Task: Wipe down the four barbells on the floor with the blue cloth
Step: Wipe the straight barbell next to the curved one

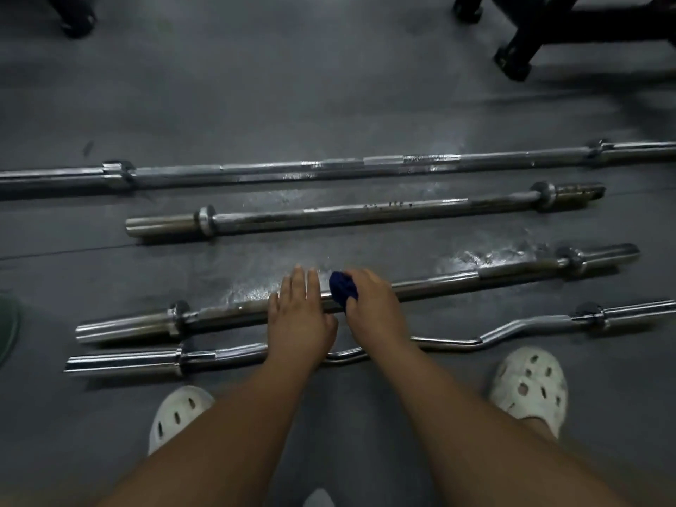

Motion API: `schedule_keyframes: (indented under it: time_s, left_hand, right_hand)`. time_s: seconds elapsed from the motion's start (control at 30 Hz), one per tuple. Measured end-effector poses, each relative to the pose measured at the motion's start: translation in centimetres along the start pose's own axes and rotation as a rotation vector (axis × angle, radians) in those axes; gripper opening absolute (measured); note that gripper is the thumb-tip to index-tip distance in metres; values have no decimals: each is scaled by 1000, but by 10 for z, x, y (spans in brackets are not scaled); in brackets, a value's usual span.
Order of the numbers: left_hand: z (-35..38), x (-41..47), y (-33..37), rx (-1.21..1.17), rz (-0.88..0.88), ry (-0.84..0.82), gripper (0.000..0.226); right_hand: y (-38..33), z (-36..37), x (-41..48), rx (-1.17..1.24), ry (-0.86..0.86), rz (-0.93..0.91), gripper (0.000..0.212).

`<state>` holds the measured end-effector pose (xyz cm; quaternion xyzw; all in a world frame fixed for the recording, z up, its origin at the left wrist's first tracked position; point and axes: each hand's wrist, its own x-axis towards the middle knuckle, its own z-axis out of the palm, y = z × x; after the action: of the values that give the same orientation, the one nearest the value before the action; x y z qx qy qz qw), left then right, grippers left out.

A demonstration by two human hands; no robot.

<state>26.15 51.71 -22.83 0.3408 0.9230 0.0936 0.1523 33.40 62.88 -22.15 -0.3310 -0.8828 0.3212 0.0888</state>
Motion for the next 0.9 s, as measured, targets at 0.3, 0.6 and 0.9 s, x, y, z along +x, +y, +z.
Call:
schedule_keyframes:
  time_s: [0.3,0.6,0.9]
  left_hand:
    - [51,35,-37,-1,-108,-126,82]
    - [73,33,-54,-15,-141,-49,72]
    - [75,33,-41,83,-168,-106,79]
  right_hand:
    - [47,55,42,-12,-28,67,53]
    - [30,102,40,-189,-203,-289,47]
    - [50,83,35,-228,-16,-40,40]
